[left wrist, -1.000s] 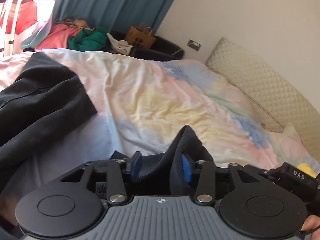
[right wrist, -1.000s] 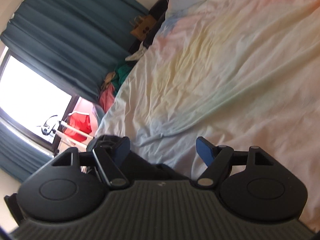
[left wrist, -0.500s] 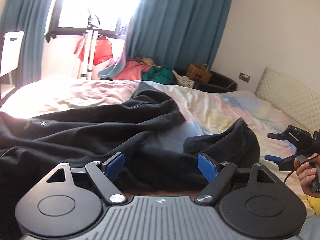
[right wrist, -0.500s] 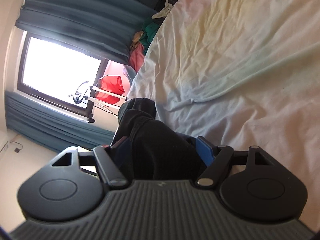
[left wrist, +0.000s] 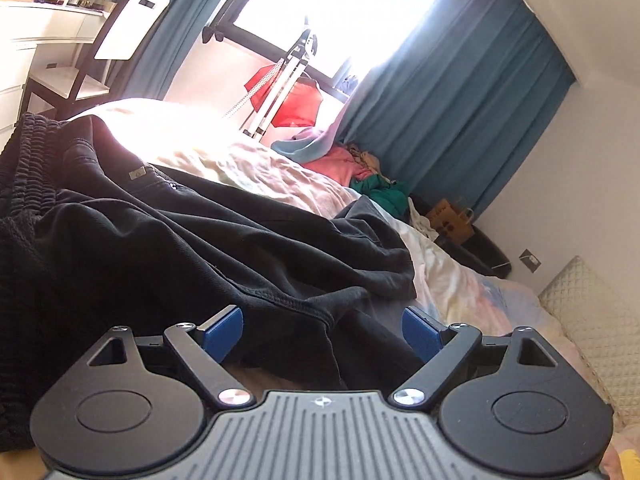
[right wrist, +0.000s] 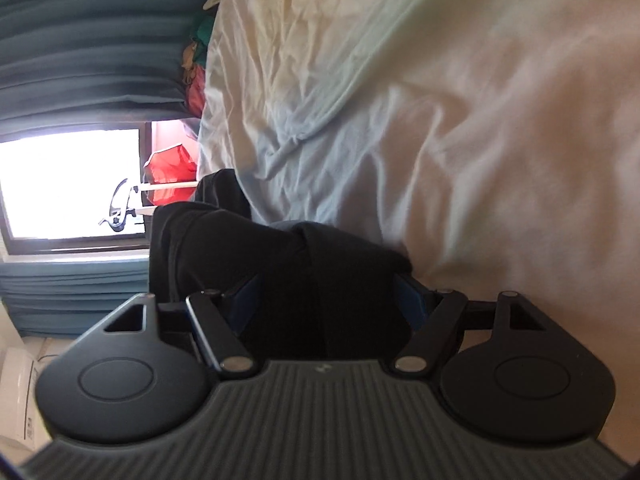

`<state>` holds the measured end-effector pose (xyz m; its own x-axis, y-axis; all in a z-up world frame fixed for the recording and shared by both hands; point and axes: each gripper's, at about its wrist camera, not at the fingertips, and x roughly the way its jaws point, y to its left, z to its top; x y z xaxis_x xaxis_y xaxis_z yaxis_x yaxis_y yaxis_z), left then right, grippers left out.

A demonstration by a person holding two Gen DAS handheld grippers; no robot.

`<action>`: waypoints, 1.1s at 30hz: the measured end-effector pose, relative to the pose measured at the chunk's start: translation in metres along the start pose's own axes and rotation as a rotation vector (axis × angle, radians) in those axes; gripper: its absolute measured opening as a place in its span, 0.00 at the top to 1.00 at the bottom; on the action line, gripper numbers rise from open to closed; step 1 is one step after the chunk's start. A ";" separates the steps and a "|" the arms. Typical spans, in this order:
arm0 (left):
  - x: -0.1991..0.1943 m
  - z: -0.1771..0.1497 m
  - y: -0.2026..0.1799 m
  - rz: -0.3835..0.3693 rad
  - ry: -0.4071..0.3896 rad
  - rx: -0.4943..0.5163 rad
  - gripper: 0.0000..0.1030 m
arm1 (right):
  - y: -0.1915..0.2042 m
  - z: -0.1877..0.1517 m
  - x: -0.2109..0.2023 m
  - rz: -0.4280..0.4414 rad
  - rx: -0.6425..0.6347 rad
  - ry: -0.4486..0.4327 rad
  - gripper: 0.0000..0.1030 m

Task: Fold clothes
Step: 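Grasp the other pant leg hem with the right gripper and lift it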

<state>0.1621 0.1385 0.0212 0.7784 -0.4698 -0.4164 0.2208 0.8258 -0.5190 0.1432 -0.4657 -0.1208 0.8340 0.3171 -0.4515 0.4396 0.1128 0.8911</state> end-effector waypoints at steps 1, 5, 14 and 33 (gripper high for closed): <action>0.001 -0.002 0.000 -0.001 0.007 0.000 0.14 | 0.006 -0.003 0.001 0.022 -0.017 0.003 0.27; 0.006 -0.006 0.000 -0.026 0.017 -0.045 0.14 | 0.029 -0.020 -0.004 0.208 -0.090 0.039 0.26; 0.005 -0.006 0.001 -0.034 0.003 -0.100 0.14 | 0.070 -0.037 0.011 0.306 -0.237 0.043 0.27; 0.027 -0.012 -0.004 0.086 -0.005 -0.026 0.14 | 0.105 -0.054 -0.002 0.205 -0.460 -0.483 0.78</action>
<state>0.1749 0.1187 0.0034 0.7965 -0.3960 -0.4568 0.1377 0.8546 -0.5008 0.1700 -0.4034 -0.0239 0.9868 -0.0681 -0.1470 0.1609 0.5167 0.8409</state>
